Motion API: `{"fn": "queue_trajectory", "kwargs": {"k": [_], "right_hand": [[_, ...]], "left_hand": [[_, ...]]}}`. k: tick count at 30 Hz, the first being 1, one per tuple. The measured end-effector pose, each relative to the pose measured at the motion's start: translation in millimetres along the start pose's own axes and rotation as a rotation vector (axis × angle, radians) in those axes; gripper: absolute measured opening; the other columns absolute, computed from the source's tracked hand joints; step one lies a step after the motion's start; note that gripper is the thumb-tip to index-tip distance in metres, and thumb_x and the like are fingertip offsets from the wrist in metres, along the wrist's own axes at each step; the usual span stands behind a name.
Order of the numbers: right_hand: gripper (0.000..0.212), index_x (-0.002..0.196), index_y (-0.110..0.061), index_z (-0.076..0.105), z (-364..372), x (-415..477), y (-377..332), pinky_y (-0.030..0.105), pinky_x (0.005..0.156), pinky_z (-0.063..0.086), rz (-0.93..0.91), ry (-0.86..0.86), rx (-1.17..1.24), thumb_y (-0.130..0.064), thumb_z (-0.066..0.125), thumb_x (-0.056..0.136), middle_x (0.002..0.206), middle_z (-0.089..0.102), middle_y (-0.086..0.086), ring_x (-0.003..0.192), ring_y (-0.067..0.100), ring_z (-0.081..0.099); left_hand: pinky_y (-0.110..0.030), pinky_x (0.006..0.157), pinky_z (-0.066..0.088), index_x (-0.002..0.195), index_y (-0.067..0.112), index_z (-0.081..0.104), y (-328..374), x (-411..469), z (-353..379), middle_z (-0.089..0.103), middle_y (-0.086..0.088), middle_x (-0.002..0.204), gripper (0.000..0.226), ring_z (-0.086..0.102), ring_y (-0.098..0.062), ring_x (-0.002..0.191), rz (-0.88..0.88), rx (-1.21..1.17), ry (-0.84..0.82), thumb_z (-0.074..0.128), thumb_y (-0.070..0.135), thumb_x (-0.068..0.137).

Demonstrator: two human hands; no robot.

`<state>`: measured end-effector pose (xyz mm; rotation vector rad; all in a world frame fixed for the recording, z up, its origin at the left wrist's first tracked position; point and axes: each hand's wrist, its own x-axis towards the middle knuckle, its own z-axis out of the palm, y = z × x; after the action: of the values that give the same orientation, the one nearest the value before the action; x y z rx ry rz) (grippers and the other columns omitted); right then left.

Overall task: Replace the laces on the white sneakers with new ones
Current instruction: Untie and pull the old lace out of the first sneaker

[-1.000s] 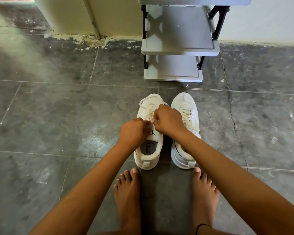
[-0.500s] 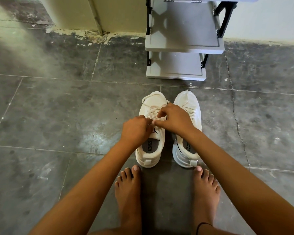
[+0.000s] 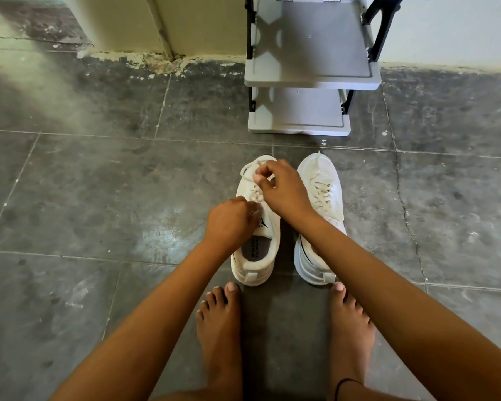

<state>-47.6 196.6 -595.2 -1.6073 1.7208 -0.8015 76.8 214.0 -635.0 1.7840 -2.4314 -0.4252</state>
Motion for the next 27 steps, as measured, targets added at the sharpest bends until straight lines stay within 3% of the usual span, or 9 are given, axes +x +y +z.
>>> {"fn": "queue_trajectory", "kwargs": {"k": [3,6,13,17,22,27], "right_hand": [[0.052,0.138,-0.012,0.038,-7.5,-6.1,15.7,0.040,0.096,0.044,0.110,-0.076,-0.108,-0.025,0.057,0.092,0.129,0.049,0.009,0.114,0.026,0.053],[0.080,0.148,-0.011,0.013,-6.8,-18.7,29.0,0.039,0.102,0.038,0.149,-0.259,-0.284,-0.034,0.060,0.088,0.145,0.031,0.017,0.129,0.031,0.040],[0.054,0.140,-0.006,0.029,-5.0,-30.0,27.2,0.039,0.094,0.043,0.096,-0.194,-0.264,-0.016,0.048,0.091,0.135,0.044,0.017,0.116,0.032,0.050],[0.047,0.138,-0.003,0.034,4.4,-41.7,31.2,0.038,0.095,0.041,0.018,-0.240,-0.403,-0.024,0.043,0.097,0.136,0.044,0.018,0.118,0.032,0.048],[0.070,0.149,0.000,0.007,18.0,-59.3,42.7,0.034,0.111,0.024,-0.028,-0.363,-0.561,-0.028,0.045,0.096,0.156,0.009,0.020,0.140,0.031,0.023],[0.073,0.148,0.001,0.001,22.9,-62.3,46.1,0.031,0.117,0.009,-0.021,-0.323,-0.508,-0.030,0.043,0.098,0.157,0.004,0.020,0.145,0.027,0.009]], "left_hand": [[-0.032,0.064,0.047,0.120,0.026,0.062,-4.6,-3.1,-4.0,0.066,-0.002,0.103,0.032,0.061,-0.024,0.089,-0.029,-0.057,0.000,0.046,0.038,0.096],[-0.037,0.074,0.052,0.122,0.024,0.059,-6.3,-0.4,-10.7,0.068,-0.003,0.107,0.032,0.062,-0.025,0.094,-0.084,-0.138,-0.019,0.051,0.026,0.091],[-0.037,0.082,0.052,0.117,0.020,0.062,-15.7,6.8,-21.0,0.067,-0.005,0.110,0.033,0.062,-0.025,0.098,-0.182,-0.326,-0.048,0.051,0.010,0.088],[-0.036,0.076,0.049,0.125,0.027,0.059,-6.0,10.9,-18.0,0.062,-0.007,0.113,0.036,0.060,-0.028,0.096,-0.073,-0.121,-0.083,0.045,0.021,0.093],[-0.036,0.068,0.043,0.118,0.011,0.058,4.6,17.5,-11.3,0.052,-0.013,0.115,0.031,0.058,-0.033,0.094,0.015,0.130,-0.137,0.043,0.021,0.094],[-0.032,0.063,0.038,0.124,0.016,0.056,2.4,15.9,-8.4,0.056,-0.011,0.109,0.033,0.059,-0.033,0.092,-0.021,0.067,-0.042,0.047,0.022,0.093]]}}
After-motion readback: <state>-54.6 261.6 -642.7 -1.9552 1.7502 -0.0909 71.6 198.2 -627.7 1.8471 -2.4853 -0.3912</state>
